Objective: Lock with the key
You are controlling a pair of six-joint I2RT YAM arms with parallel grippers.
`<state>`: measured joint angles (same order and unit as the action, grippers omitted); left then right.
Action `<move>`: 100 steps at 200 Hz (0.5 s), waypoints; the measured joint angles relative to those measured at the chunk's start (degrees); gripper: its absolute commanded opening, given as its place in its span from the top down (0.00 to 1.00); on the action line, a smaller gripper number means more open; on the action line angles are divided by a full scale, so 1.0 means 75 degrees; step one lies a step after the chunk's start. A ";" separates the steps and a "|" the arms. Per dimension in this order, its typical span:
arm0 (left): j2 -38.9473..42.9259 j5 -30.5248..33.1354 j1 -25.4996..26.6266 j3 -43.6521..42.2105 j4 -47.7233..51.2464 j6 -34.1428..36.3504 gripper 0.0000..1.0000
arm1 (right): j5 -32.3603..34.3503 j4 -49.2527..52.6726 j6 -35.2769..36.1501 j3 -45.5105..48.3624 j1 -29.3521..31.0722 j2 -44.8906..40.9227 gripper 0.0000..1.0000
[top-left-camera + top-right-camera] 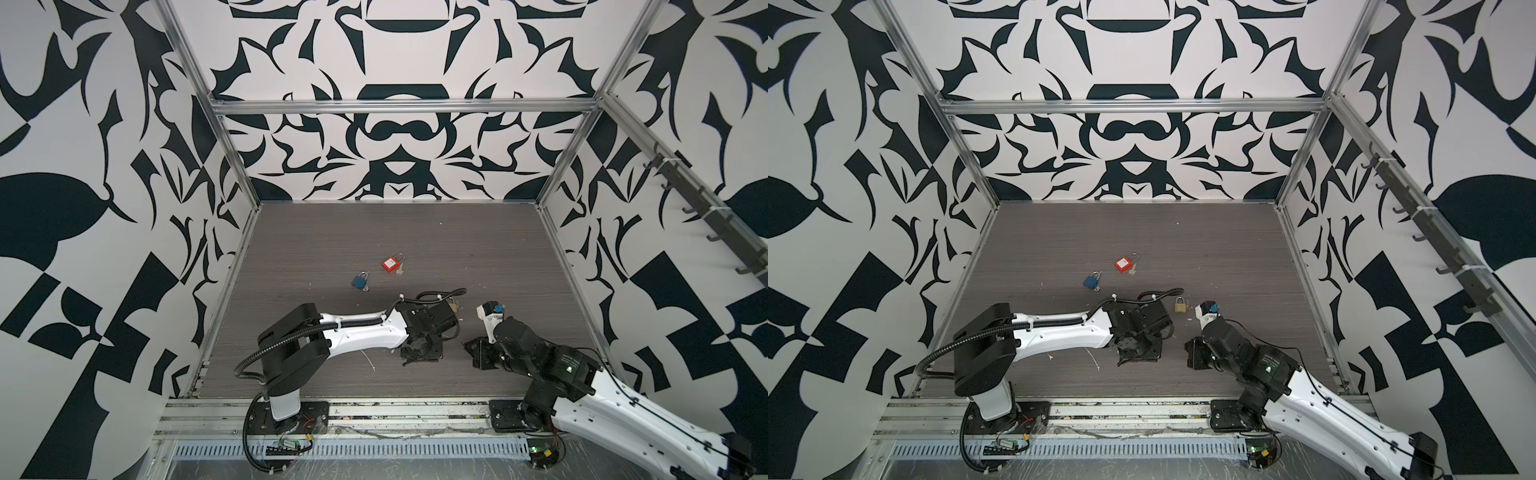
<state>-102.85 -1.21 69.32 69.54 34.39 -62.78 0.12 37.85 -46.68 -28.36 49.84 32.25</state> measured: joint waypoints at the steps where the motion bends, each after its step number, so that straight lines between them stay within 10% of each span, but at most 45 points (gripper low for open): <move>1: -0.0003 -0.0006 0.0000 0.0000 0.0000 0.0000 1.00 | 0.0000 0.0006 -0.0003 0.0006 0.0000 -0.0015 1.00; 100: -0.0694 -0.0886 0.0015 0.0198 -0.0041 -0.0052 1.00 | -0.0003 0.0134 -0.0023 0.0061 0.0000 -0.0125 1.00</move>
<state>-108.05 -7.86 69.43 71.02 34.09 -63.18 0.10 38.85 -46.85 -27.90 49.84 31.31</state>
